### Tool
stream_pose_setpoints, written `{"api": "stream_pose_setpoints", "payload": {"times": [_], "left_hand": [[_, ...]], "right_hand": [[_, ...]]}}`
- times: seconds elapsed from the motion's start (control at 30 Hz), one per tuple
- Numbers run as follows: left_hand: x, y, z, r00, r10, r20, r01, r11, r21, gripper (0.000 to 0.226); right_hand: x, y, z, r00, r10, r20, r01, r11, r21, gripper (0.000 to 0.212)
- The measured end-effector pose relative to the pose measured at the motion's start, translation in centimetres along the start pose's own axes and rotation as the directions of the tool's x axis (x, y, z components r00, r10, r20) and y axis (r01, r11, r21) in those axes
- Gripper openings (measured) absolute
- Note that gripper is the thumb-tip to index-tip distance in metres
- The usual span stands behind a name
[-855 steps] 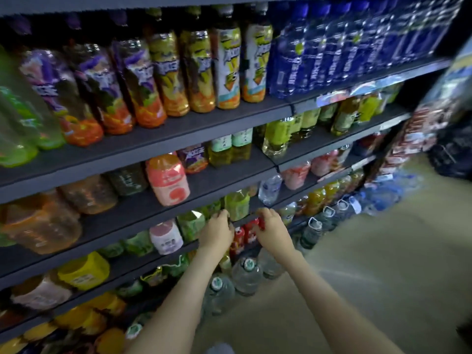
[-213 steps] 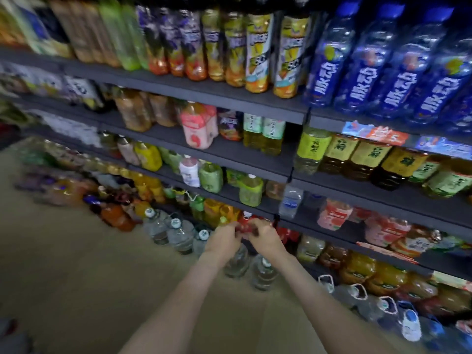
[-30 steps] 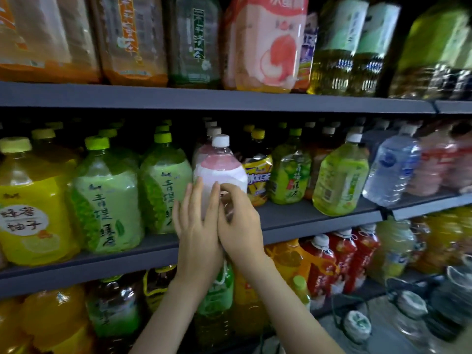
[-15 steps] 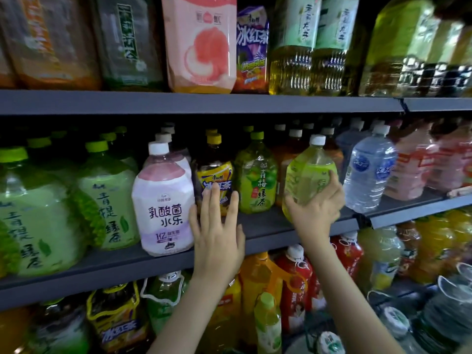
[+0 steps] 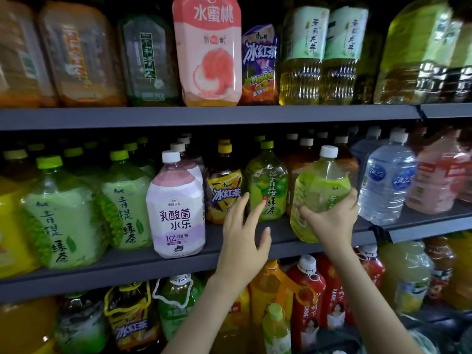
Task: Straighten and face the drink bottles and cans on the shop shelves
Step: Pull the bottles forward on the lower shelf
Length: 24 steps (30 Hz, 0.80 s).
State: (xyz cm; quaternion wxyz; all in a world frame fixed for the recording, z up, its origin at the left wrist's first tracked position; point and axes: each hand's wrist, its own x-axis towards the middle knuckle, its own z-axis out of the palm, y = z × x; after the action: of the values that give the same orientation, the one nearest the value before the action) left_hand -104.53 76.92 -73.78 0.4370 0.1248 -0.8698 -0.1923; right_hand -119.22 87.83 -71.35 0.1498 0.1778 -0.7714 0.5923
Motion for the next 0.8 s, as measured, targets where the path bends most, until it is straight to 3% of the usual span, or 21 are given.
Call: {"api": "stream_pose_setpoints", "payload": {"times": [0.1,0.23,0.37,0.5,0.6,0.8], "left_hand": [[0.9,2.1,-0.7,0.976,-0.105,0.192,0.172,0.911,-0.375,0.052],[1.2,4.3,-2.0,0.959,-0.068,0.275,0.226,0.772,-0.594,0.075],[1.3,4.6,-5.4,0.989,-0.069,0.129,0.133,0.788,-0.601,0.09],[1.9,3.9,-10.2,1.0,-0.013,-0.001,0.011,0.854,-0.52,0.084],[2.7,3.6,-13.7,0.996,0.02,-0.088,-0.063,0.851,-0.521,0.075],[4.1,3.2,-18.8,0.989,-0.01,-0.147,-0.073,0.836,-0.544,0.079]], "right_hand": [[-2.6,-0.5,-0.6,0.999,-0.037,0.028,0.035,0.996,0.081,0.115],[-6.2,-2.3,-0.5,0.986,-0.133,0.106,0.113,0.978,0.176,0.113],[-8.6,-5.5,0.6,0.966,-0.206,0.156,0.159,0.949,0.271,0.112],[-9.9,-9.8,1.3,0.934,-0.309,0.18,0.237,0.912,0.336,0.118],[-10.6,-13.2,2.1,0.909,-0.377,0.179,0.294,0.882,0.367,0.111],[-12.3,-18.6,2.6,0.868,-0.482,0.124,0.405,0.829,0.386,0.097]]}}
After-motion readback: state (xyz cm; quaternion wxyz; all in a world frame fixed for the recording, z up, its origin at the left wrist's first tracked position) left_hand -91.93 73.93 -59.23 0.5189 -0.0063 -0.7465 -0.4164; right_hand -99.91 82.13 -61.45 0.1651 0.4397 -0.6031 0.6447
